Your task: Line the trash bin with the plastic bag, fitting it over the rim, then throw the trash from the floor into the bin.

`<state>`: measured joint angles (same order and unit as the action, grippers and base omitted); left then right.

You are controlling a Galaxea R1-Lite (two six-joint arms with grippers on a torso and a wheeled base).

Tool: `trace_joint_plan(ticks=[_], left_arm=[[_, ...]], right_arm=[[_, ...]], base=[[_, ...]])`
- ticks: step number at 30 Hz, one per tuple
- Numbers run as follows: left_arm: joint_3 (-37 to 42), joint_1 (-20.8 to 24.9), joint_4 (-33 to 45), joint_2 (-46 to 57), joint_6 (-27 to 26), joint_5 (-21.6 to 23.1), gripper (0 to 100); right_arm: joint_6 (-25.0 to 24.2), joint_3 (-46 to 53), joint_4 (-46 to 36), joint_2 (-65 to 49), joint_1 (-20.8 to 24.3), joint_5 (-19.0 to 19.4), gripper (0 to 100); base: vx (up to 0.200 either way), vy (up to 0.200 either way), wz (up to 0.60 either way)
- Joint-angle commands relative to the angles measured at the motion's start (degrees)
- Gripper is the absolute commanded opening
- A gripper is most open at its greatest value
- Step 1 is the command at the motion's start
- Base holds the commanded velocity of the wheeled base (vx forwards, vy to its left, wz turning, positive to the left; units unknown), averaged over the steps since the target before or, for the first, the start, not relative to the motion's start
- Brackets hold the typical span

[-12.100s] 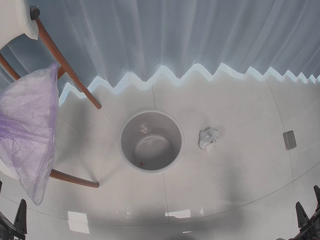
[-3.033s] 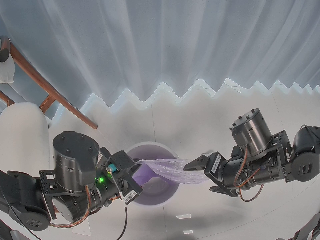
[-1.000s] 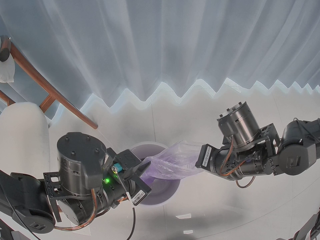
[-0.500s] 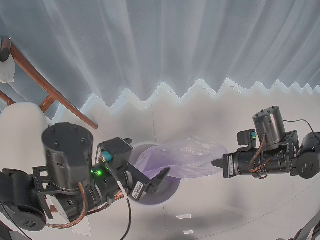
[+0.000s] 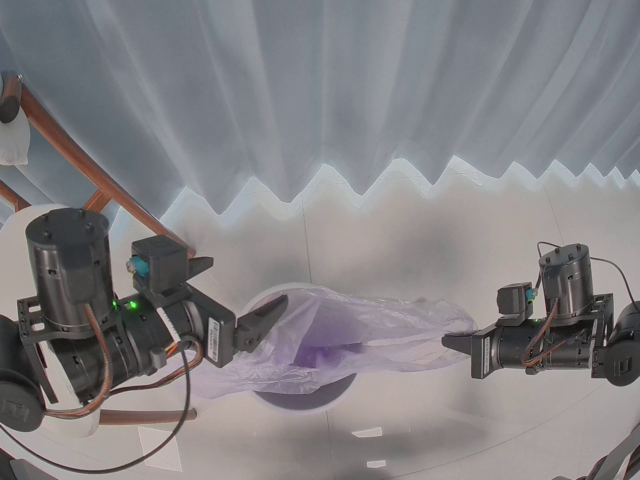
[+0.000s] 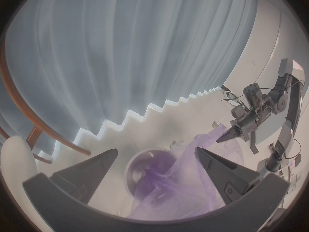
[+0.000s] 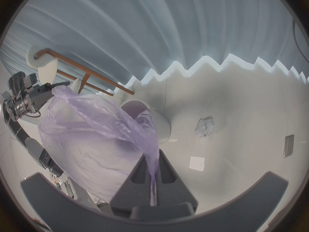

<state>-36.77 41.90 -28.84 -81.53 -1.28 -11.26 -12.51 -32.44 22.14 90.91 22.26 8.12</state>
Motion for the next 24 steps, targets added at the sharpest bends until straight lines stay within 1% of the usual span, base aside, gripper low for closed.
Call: trace_joint_plan(ticks=[1, 3, 4, 5, 6, 9, 12, 14, 19, 21, 23, 24], left_arm=[[2.4, -1.8, 3.6, 5.9, 0.7, 3.3, 100], [3.7, -1.8, 5.4, 8.1, 1.4, 6.6, 100], [4.1, -1.8, 5.7, 8.6, 1.5, 7.4, 100], [5.3, -2.0, 6.5, 9.8, 1.5, 9.7, 100], [6.3, -2.4, 6.9, 10.5, 1.5, 11.0, 100], [8.6, -2.9, 6.9, 11.8, 1.3, 13.4, 100], [9.9, -2.7, 7.0, 12.9, 1.4, 14.5, 100], [10.1, -2.7, 7.0, 12.9, 1.5, 14.5, 100], [8.3, -1.8, 6.9, 11.7, 1.6, 14.6, 100], [7.4, -0.5, 6.9, 10.4, 1.7, 14.5, 100], [6.4, 2.2, 6.9, 9.5, 2.1, 14.5, 100], [6.4, 2.2, 6.9, 9.5, 2.1, 14.5, 100]], right_arm=[[0.0, 0.4, 0.0, -0.4, -0.1, 0.1, 0], [-0.1, 0.4, 0.0, -0.1, 0.0, -0.1, 0], [-0.1, 0.4, 0.1, 0.0, -0.1, -0.1, 0], [-0.1, 0.5, 0.1, 0.1, 0.0, -0.1, 0], [-0.1, 0.6, 0.1, 0.1, 0.0, -0.2, 0], [0.0, 0.9, 0.0, 0.2, 0.0, -0.2, 0], [0.1, 1.8, 0.1, 0.4, 0.0, -0.2, 0], [0.2, 2.0, 0.1, 0.3, 0.0, -0.2, 0], [0.3, 2.3, 0.1, 0.2, 0.2, -0.2, 0], [0.3, 2.2, 0.1, 0.3, 0.2, -0.3, 0], [0.3, 1.9, 0.1, 0.3, 0.2, -0.4, 0], [0.3, 1.9, 0.1, 0.3, 0.2, -0.4, 0]], base=[[0.000, 0.000, 0.00], [0.000, 0.000, 0.00], [0.000, 0.000, 0.00], [0.000, 0.000, 0.00], [0.000, 0.000, 0.00], [0.000, 0.000, 0.00], [0.000, 0.000, 0.00], [0.000, 0.000, 0.00], [0.000, 0.000, 0.00], [0.000, 0.000, 0.00], [0.000, 0.000, 0.00], [0.000, 0.000, 0.00]])
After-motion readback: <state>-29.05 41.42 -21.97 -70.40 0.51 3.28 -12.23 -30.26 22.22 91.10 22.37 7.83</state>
